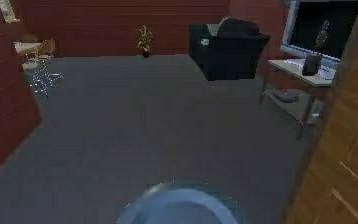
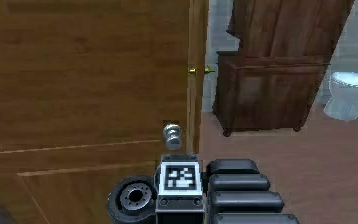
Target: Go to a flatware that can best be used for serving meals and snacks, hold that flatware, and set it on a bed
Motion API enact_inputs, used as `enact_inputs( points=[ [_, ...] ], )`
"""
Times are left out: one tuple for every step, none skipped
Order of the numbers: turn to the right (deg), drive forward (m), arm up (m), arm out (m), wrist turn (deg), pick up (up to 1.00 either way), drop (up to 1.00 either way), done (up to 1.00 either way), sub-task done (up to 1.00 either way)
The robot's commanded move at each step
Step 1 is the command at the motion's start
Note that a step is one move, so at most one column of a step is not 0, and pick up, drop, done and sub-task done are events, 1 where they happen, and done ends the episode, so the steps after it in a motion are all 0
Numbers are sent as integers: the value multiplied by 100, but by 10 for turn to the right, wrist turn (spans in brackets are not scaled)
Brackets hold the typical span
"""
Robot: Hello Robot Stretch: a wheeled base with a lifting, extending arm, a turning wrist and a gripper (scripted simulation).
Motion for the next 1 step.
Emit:
enact_inputs(
  points=[
    [450,0,0,0,0,0,0,0,0]
  ],
)
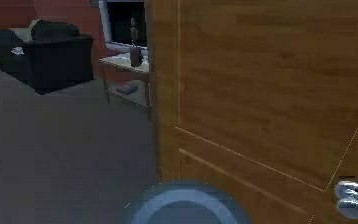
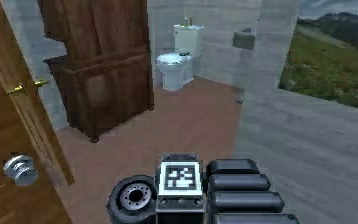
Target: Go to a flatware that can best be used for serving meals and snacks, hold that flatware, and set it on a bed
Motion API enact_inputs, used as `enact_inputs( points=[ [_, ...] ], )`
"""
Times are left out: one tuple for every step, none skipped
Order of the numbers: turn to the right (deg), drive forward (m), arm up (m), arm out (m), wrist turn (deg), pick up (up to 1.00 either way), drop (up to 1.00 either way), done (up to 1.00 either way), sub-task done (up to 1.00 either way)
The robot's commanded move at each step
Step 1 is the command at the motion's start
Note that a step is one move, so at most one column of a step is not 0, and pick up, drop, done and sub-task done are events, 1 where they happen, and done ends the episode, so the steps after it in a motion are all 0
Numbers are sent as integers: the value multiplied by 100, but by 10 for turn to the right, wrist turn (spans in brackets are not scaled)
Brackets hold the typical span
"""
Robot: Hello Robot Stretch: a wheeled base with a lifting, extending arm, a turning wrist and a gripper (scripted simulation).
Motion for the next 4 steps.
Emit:
enact_inputs(
  points=[
    [450,0,0,0,0,0,0,0,0],
    [210,0,0,0,0,0,0,0,0],
    [0,45,0,0,0,0,0,0,0],
    [-90,0,0,0,0,0,0,0,0]
  ],
)
